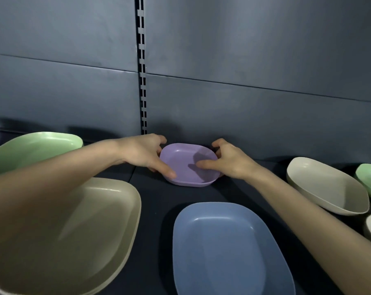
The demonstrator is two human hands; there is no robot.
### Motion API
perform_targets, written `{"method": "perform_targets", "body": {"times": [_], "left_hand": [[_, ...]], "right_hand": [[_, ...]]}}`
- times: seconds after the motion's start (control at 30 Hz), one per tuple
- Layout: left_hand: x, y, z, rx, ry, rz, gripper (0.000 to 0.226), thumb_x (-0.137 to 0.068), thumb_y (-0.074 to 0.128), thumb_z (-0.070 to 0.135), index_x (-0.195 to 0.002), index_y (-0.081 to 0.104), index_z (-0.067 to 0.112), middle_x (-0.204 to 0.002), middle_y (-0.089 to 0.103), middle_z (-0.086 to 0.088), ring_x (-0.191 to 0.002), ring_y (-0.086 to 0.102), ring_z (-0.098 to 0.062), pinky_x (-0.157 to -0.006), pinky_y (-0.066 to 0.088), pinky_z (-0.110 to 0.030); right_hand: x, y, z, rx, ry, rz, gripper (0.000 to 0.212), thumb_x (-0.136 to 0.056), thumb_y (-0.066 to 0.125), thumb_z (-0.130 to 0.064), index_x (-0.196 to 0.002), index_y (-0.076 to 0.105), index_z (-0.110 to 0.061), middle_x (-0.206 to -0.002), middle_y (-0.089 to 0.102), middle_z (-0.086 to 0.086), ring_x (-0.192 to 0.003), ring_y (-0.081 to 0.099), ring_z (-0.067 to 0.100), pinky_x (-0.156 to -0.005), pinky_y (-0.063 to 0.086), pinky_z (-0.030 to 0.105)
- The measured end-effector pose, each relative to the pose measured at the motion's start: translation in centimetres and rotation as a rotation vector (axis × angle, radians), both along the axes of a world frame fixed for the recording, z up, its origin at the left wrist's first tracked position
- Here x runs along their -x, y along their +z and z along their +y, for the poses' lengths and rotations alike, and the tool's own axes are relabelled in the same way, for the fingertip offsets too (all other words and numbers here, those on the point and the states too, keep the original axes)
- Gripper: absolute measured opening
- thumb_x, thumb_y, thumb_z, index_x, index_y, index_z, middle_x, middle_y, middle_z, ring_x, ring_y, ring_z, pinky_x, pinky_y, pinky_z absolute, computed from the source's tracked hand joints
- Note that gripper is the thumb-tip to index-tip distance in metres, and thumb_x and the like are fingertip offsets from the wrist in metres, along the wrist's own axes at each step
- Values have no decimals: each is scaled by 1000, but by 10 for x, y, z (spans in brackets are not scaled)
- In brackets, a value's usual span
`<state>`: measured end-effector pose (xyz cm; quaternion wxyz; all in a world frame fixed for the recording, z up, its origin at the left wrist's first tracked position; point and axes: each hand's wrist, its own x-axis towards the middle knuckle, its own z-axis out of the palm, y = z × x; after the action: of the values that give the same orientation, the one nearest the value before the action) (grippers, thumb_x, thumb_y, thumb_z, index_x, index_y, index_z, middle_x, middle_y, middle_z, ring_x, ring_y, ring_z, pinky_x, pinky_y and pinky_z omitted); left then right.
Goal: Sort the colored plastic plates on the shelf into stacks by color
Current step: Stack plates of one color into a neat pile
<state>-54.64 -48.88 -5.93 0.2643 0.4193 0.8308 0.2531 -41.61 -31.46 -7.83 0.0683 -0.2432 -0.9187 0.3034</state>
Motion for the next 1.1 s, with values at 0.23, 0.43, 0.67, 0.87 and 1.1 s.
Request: {"method": "perform_targets", "body": {"times": [0.23, 0.43, 0.67, 0.87, 1.1], "left_hand": [[-18, 9, -20, -174, 26, -28, 63, -58, 88, 15, -112, 57, 19, -99, 69, 8, -80, 68, -5, -84, 51, -25], [-28, 44, -71, -472, 112, -60, 61, -63, 86, 15, -109, 52, 37, -96, 72, 10, -88, 70, -10, -88, 47, -18], [0, 77, -165, -695, 186, -59, 99, -50, 92, 33, -135, 41, 30, -133, 52, 15, -92, 69, -3, -85, 48, -16], [52, 79, -265, -750, 157, -62, 68, -46, 86, 30, -103, 52, 43, -105, 61, 39, -93, 69, -4, -81, 50, -11], [123, 63, -366, -676, 232, -55, 97, -27, 89, 55, -115, 51, 39, -111, 64, 29, -95, 69, -9, -85, 47, -25]], "right_hand": [[-17, 16, -15, 277, 43, 188, 61, -70, 81, -14, -121, 46, -13, -102, 58, -5, -93, 59, 14, -72, 54, 24], [-14, 59, -49, 488, 108, 445, 73, -76, 72, 3, -138, 39, -16, -111, 52, -10, -94, 61, 12, -66, 59, 29], [25, 97, -131, 520, 217, 556, 71, -78, 70, 2, -139, 38, -18, -103, 48, -21, -92, 62, 8, -65, 59, 26], [86, 99, -226, 526, 290, 533, 77, -76, 73, -2, -142, 36, -16, -129, 49, -7, -100, 64, 13, -73, 59, 29], [155, 78, -322, 557, 257, 483, 76, -74, 76, -4, -137, 36, -18, -131, 46, -6, -103, 62, 12, -79, 56, 27]]}}
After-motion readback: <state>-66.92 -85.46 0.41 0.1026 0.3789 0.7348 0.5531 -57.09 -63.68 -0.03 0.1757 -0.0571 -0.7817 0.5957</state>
